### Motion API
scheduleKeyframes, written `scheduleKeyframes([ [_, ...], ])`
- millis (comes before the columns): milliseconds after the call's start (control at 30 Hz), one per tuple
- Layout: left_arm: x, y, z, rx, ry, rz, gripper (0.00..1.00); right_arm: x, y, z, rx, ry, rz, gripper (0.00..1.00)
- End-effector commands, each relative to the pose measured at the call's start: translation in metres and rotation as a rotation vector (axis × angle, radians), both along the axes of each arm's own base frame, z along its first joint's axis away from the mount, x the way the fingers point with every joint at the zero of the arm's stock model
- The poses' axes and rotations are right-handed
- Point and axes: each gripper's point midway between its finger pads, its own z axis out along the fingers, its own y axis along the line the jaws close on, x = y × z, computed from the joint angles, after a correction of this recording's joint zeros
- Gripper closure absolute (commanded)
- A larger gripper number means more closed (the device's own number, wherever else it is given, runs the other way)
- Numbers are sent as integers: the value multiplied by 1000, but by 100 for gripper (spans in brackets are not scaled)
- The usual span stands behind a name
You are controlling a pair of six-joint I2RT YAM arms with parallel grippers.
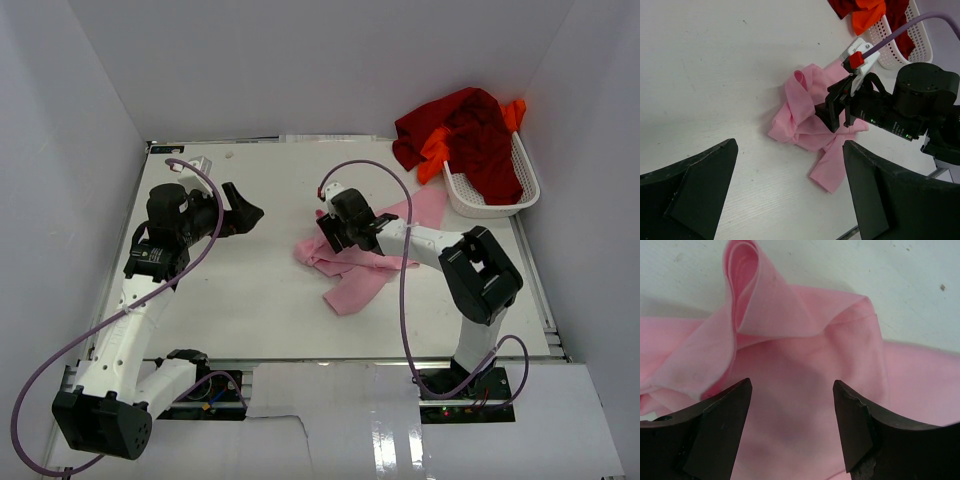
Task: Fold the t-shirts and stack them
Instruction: Flatten out the tshirt
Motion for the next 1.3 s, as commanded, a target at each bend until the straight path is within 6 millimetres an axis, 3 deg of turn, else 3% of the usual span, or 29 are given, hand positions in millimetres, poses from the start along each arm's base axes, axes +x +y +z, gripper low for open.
scheduleKeyframes([
  [0,-3,3,17,11,-45,-1,3,13,27,19,57,-53,27,27],
  [400,-2,4,15,16,-41,4,3,26,54,32,59,-100,52,27],
  [733,-4,5,14,22,-42,7,3,37,73,31,26,-136,108,26],
  [833,-3,5,13,23,-37,7,3,40,78,25,7,-129,137,23],
  [967,-3,5,12,21,-32,6,3,53,91,36,-26,-162,194,19],
  [1067,-3,5,13,21,-35,6,3,56,97,40,-47,-145,226,3],
  [1233,-1,4,11,21,-28,6,3,84,112,66,-41,-185,211,8],
  [1267,-1,5,12,22,-28,9,3,86,109,50,-55,-130,215,7],
])
